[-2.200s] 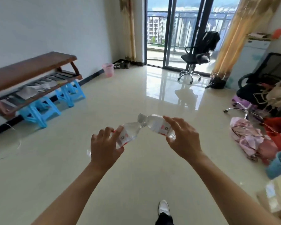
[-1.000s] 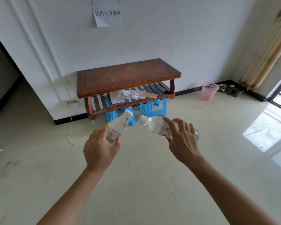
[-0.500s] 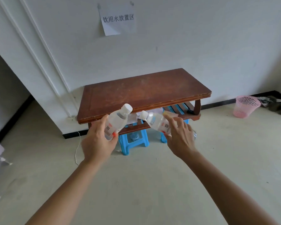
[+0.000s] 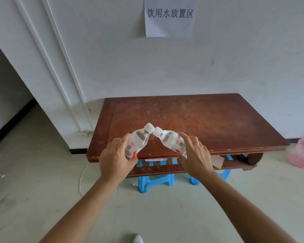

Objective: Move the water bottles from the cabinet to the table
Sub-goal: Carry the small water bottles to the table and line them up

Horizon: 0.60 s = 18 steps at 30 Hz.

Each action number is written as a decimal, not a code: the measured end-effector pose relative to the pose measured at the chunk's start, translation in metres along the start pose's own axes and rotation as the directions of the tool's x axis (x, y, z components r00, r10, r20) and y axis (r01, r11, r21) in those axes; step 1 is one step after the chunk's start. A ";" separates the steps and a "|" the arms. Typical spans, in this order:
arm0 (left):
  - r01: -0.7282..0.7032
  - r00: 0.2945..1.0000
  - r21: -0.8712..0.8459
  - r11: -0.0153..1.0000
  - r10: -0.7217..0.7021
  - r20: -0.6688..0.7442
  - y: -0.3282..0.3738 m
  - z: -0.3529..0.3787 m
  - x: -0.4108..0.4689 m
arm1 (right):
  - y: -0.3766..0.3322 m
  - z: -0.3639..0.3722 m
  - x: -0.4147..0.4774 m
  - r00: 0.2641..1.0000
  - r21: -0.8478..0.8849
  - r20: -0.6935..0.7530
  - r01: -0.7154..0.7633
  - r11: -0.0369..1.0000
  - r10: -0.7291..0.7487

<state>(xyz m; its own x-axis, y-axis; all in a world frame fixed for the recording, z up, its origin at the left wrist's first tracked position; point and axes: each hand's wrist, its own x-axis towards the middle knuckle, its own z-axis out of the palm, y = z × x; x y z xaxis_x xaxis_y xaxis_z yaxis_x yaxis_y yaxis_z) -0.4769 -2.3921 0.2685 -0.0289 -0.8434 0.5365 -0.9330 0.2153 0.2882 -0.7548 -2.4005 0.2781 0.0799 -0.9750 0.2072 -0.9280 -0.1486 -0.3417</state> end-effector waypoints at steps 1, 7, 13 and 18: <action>-0.013 1.000 -0.004 1.000 0.013 -0.002 -0.011 0.008 0.024 | -0.004 0.004 0.024 1.000 0.003 -0.003 -0.006 1.000 0.006; 0.030 0.999 -0.052 0.998 -0.029 0.019 -0.050 0.057 0.151 | -0.002 0.026 0.145 0.996 0.107 -0.032 -0.073 0.992 0.077; 0.263 0.964 -0.179 0.948 -0.251 0.086 -0.058 0.135 0.229 | 0.035 0.068 0.260 0.995 0.286 0.007 -0.101 0.953 0.104; 0.441 0.895 -0.227 0.868 -0.407 0.183 -0.063 0.187 0.300 | 0.063 0.096 0.355 0.990 0.445 0.090 -0.135 0.885 0.106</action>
<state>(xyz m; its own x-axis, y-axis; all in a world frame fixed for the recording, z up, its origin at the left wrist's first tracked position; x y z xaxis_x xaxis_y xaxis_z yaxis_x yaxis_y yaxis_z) -0.4941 -2.7505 0.2625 0.2879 -0.9326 0.2176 -0.7418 -0.0734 0.6666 -0.7496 -2.7722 0.2419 0.0133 -0.9962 0.0862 -0.6703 -0.0729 -0.7385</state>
